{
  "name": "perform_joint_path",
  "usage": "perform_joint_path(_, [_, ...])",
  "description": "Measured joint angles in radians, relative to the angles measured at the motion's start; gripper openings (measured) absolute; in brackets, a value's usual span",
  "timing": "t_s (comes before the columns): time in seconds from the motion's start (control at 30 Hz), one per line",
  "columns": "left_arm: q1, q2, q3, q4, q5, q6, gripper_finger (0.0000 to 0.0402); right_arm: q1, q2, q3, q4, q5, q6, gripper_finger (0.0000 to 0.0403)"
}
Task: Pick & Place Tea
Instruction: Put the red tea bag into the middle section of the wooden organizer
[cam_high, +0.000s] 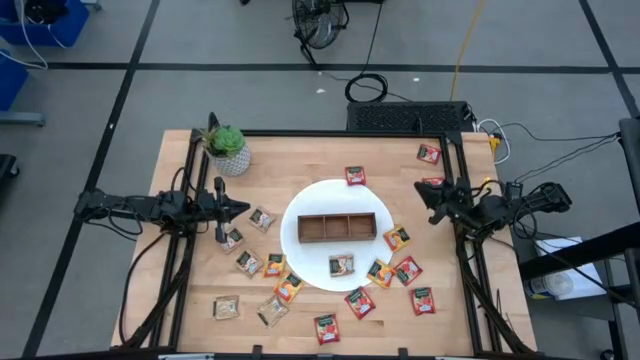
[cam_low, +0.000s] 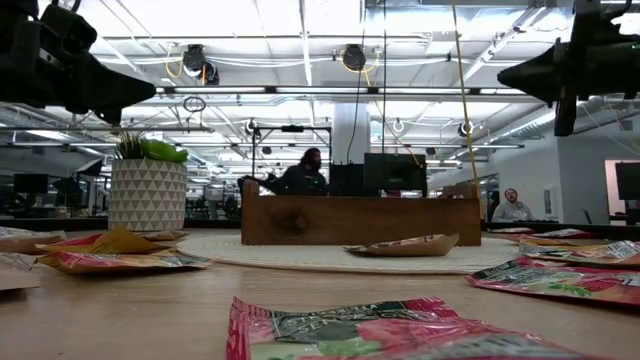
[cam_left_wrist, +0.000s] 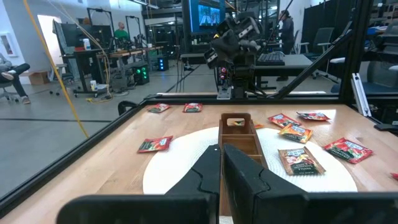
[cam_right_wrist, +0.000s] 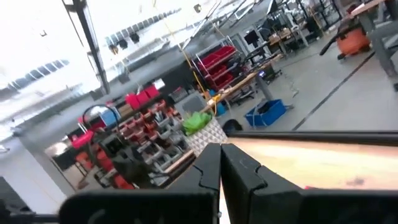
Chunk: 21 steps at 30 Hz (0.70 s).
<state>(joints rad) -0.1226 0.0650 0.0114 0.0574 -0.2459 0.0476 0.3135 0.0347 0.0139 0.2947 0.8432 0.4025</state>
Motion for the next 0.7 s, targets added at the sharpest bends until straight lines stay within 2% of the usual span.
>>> perform_joint_path(0.1, [0.000, 0.000, 0.000, 0.000, 0.000, 0.000, 0.0021, -0.012, 0.021, 0.017, 0.039, 0.014, -0.198, 0.0002])
perform_joint_path(0.17, [0.000, 0.000, 0.000, 0.000, 0.000, 0.000, 0.0021, -0.012, 0.069, 0.051, 0.007, 0.003, -0.244, 0.0014])
perform_joint_path(0.23, [0.000, 0.000, 0.000, 0.000, 0.001, 0.000, 0.0021, -0.013, 0.151, 0.102, -0.091, 0.058, -0.225, 0.0038])
perform_joint_path(0.33, [0.000, 0.000, 0.000, 0.005, 0.001, 0.000, 0.0021, -0.022, 0.305, 0.244, -0.257, 0.213, -0.157, 0.0091])
perform_joint_path(0.4, [0.000, 0.000, 0.000, 0.008, 0.003, 0.000, 0.0021, -0.062, 0.426, 0.361, -0.427, 0.232, -0.055, 0.0130])
perform_joint_path(0.47, [0.000, 0.000, -0.001, 0.013, 0.007, 0.000, 0.0021, -0.134, 0.543, 0.504, -0.639, 0.128, 0.076, 0.0163])
perform_joint_path(0.57, [0.000, 0.000, -0.001, 0.019, 0.009, 0.000, 0.0021, -0.305, 0.731, 0.708, -0.933, -0.056, 0.214, 0.0196])
perform_joint_path(0.63, [0.000, 0.000, -0.001, 0.019, 0.009, 0.000, 0.0021, -0.437, 0.856, 0.807, -1.083, -0.136, 0.212, 0.0208])
perform_joint_path(0.7, [0.000, 0.000, -0.001, 0.019, 0.009, 0.000, 0.0021, -0.589, 0.962, 0.886, -1.158, -0.239, 0.144, 0.0217])
